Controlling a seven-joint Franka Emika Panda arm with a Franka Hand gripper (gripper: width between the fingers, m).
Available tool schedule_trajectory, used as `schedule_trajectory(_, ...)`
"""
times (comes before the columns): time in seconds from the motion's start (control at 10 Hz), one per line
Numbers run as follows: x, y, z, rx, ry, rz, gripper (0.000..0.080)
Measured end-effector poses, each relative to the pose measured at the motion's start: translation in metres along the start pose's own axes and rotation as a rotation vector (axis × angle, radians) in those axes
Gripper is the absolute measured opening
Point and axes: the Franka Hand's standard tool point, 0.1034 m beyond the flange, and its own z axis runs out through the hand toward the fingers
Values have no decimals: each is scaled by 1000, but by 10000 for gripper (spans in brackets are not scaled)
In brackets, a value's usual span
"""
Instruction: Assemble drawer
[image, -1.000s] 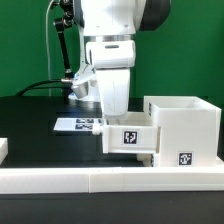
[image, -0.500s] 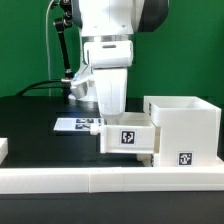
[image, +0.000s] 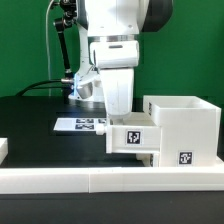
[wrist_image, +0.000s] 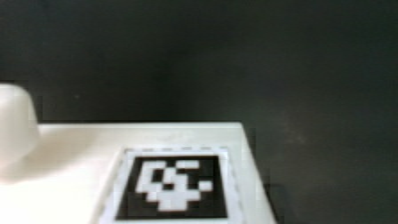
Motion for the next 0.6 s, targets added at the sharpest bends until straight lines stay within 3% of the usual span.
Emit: schedule_trajectory(0.6, -2, 0, 0, 11, -2, 21, 42)
